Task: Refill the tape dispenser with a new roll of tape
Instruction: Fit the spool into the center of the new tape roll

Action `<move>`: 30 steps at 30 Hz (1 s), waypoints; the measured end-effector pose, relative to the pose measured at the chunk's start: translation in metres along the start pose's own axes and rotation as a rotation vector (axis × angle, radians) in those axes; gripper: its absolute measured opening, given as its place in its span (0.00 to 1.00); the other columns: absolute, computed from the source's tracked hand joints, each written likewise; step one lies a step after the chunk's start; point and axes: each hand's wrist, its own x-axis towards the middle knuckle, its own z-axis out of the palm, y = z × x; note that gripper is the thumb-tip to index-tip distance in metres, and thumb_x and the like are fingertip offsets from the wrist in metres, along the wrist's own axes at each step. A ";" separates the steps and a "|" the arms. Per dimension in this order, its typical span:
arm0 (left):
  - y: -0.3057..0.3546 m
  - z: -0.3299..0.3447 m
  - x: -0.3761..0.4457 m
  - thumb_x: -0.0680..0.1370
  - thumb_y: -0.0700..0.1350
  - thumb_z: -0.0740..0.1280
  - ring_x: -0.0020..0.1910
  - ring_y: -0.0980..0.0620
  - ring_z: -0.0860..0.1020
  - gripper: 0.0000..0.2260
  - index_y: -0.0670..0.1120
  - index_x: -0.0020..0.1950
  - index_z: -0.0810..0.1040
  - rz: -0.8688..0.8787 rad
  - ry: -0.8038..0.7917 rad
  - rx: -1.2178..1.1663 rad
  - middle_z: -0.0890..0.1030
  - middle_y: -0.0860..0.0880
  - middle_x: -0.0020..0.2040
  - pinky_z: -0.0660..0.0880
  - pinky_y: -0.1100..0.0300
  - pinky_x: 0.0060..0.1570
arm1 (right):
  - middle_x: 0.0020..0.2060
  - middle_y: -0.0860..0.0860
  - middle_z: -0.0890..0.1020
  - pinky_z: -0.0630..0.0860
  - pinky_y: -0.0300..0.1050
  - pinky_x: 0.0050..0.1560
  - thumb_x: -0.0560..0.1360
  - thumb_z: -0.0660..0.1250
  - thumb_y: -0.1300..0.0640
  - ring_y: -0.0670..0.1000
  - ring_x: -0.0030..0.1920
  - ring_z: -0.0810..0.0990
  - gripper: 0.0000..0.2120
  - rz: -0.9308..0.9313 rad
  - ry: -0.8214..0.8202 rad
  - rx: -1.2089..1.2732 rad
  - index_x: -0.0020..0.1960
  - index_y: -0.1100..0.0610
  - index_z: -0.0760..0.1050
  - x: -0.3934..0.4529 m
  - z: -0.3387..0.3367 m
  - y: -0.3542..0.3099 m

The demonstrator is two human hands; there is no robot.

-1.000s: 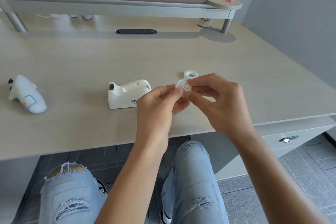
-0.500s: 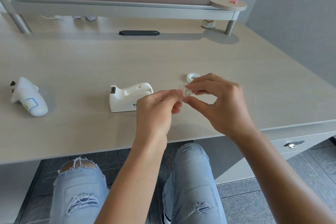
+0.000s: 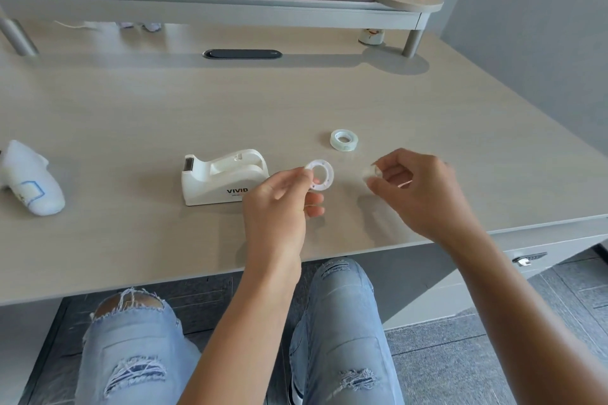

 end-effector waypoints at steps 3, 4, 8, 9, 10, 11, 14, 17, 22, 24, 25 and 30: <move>-0.003 0.003 0.001 0.79 0.40 0.71 0.35 0.49 0.81 0.08 0.44 0.43 0.87 0.024 0.009 0.038 0.86 0.48 0.36 0.79 0.56 0.36 | 0.39 0.44 0.83 0.81 0.52 0.48 0.74 0.72 0.49 0.47 0.42 0.83 0.04 -0.010 -0.086 -0.200 0.43 0.49 0.79 0.001 -0.002 0.007; -0.003 0.004 0.001 0.80 0.40 0.71 0.34 0.50 0.81 0.06 0.44 0.46 0.87 0.041 0.013 0.063 0.86 0.49 0.36 0.79 0.57 0.35 | 0.40 0.44 0.83 0.81 0.53 0.48 0.74 0.70 0.48 0.48 0.43 0.83 0.04 -0.020 -0.115 -0.245 0.43 0.48 0.78 0.001 -0.002 0.007; -0.008 0.006 0.005 0.79 0.41 0.71 0.31 0.56 0.80 0.05 0.45 0.51 0.87 0.146 -0.009 0.288 0.86 0.51 0.36 0.79 0.59 0.34 | 0.39 0.43 0.80 0.81 0.53 0.47 0.73 0.69 0.48 0.50 0.43 0.81 0.04 -0.043 -0.158 -0.311 0.44 0.47 0.77 0.005 -0.002 0.008; -0.009 0.007 0.006 0.79 0.42 0.71 0.31 0.57 0.80 0.05 0.46 0.51 0.87 0.179 -0.017 0.364 0.87 0.52 0.36 0.79 0.60 0.36 | 0.39 0.43 0.80 0.81 0.53 0.47 0.73 0.69 0.48 0.50 0.43 0.81 0.04 -0.042 -0.162 -0.313 0.44 0.47 0.77 0.007 -0.002 0.008; -0.009 0.008 0.007 0.78 0.42 0.72 0.33 0.58 0.82 0.05 0.47 0.50 0.87 0.216 -0.019 0.436 0.87 0.53 0.37 0.79 0.62 0.39 | 0.39 0.42 0.80 0.81 0.53 0.47 0.73 0.69 0.48 0.49 0.43 0.81 0.04 -0.043 -0.165 -0.310 0.45 0.47 0.77 0.007 -0.003 0.008; -0.008 0.009 0.008 0.78 0.43 0.72 0.37 0.58 0.83 0.05 0.47 0.49 0.87 0.256 -0.016 0.504 0.87 0.53 0.38 0.78 0.64 0.41 | 0.39 0.42 0.80 0.81 0.53 0.47 0.73 0.69 0.48 0.49 0.43 0.81 0.04 -0.043 -0.168 -0.301 0.45 0.47 0.78 0.007 -0.003 0.009; -0.007 0.014 0.012 0.78 0.42 0.71 0.41 0.53 0.85 0.06 0.47 0.45 0.87 0.353 0.005 0.700 0.88 0.52 0.40 0.78 0.62 0.43 | 0.40 0.42 0.81 0.81 0.53 0.48 0.73 0.70 0.47 0.48 0.43 0.82 0.04 -0.042 -0.154 -0.262 0.44 0.47 0.78 0.005 -0.004 0.012; -0.013 0.018 0.017 0.78 0.42 0.69 0.42 0.48 0.83 0.07 0.48 0.44 0.87 0.413 0.014 0.900 0.87 0.51 0.41 0.79 0.53 0.44 | 0.39 0.43 0.83 0.81 0.50 0.47 0.73 0.72 0.48 0.47 0.43 0.83 0.05 -0.023 -0.126 -0.207 0.43 0.48 0.79 0.005 -0.005 0.016; -0.017 0.025 0.023 0.79 0.46 0.68 0.48 0.45 0.81 0.07 0.50 0.47 0.87 0.463 -0.009 1.026 0.85 0.50 0.48 0.79 0.49 0.46 | 0.36 0.44 0.84 0.75 0.34 0.40 0.72 0.75 0.54 0.43 0.38 0.83 0.05 0.023 -0.066 -0.072 0.42 0.51 0.79 0.007 -0.005 0.018; -0.010 0.031 0.029 0.79 0.46 0.68 0.50 0.45 0.81 0.07 0.48 0.50 0.86 0.486 -0.035 1.011 0.85 0.49 0.50 0.78 0.49 0.50 | 0.35 0.44 0.84 0.74 0.33 0.39 0.73 0.74 0.56 0.44 0.38 0.82 0.03 0.020 -0.043 -0.036 0.45 0.53 0.80 0.009 -0.004 0.020; -0.006 0.035 0.032 0.79 0.46 0.68 0.50 0.45 0.82 0.08 0.47 0.51 0.86 0.493 -0.050 1.000 0.86 0.49 0.50 0.77 0.49 0.51 | 0.36 0.43 0.83 0.74 0.33 0.40 0.74 0.74 0.56 0.45 0.38 0.81 0.03 0.018 -0.035 -0.027 0.46 0.53 0.81 0.010 -0.004 0.021; 0.012 0.063 0.058 0.80 0.45 0.67 0.57 0.45 0.81 0.10 0.47 0.59 0.84 0.455 -0.089 1.020 0.85 0.48 0.56 0.78 0.49 0.56 | 0.41 0.43 0.84 0.70 0.26 0.39 0.76 0.73 0.57 0.41 0.43 0.81 0.06 -0.011 -0.021 -0.017 0.52 0.50 0.84 0.015 -0.006 0.029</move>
